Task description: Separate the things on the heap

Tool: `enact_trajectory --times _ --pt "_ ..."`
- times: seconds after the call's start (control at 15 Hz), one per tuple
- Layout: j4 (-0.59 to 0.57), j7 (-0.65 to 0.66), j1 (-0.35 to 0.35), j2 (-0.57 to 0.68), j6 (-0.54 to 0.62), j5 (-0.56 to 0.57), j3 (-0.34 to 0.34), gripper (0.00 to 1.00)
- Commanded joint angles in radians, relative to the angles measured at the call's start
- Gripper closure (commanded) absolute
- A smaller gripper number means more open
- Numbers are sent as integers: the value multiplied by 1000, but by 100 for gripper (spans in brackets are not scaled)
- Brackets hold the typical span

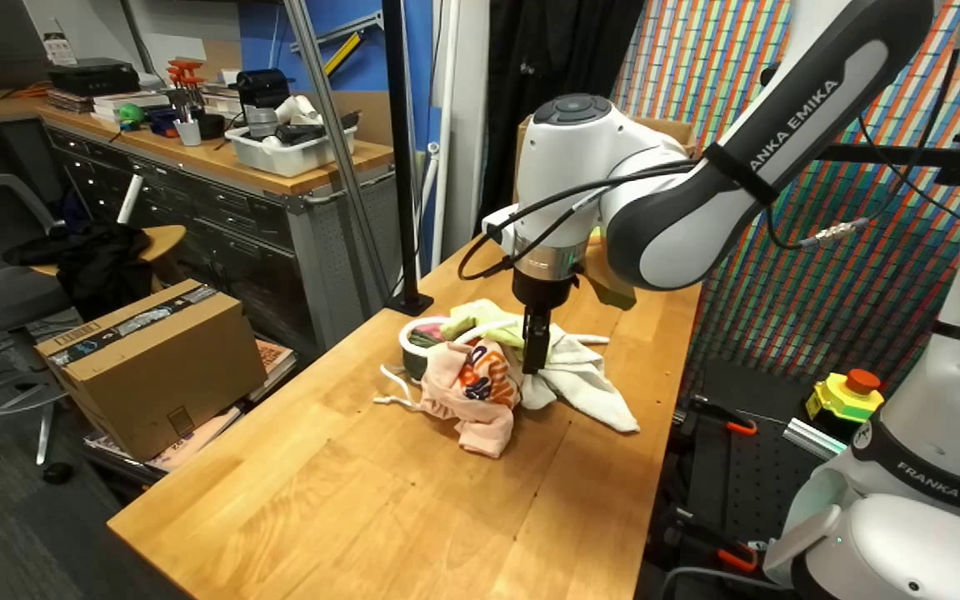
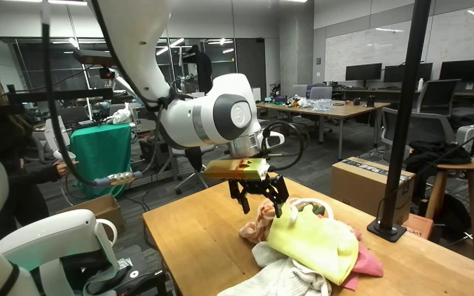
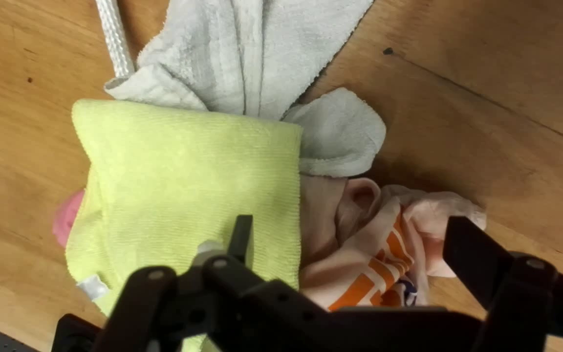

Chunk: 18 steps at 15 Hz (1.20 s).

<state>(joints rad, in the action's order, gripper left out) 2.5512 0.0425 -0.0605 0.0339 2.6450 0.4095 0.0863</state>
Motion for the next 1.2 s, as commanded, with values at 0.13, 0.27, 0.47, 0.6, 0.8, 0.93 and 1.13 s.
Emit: enact_trajectory --times 0.13,0.27,0.47,0.6,0.8,0.93,1.13 --pt "-68 167 -15 99 27 212 -56 0" --pt "-87 207 -19 121 25 268 -74 5" --pt "-113 244 -20 149 22 315 -92 31" --pt "-121 249 -20 159 17 320 -99 47" --pt "-121 242 -21 161 7 313 -107 69" --pt "-117 240 -21 152 -5 314 -113 85" --pt "-109 241 -21 131 -32 316 -119 99"
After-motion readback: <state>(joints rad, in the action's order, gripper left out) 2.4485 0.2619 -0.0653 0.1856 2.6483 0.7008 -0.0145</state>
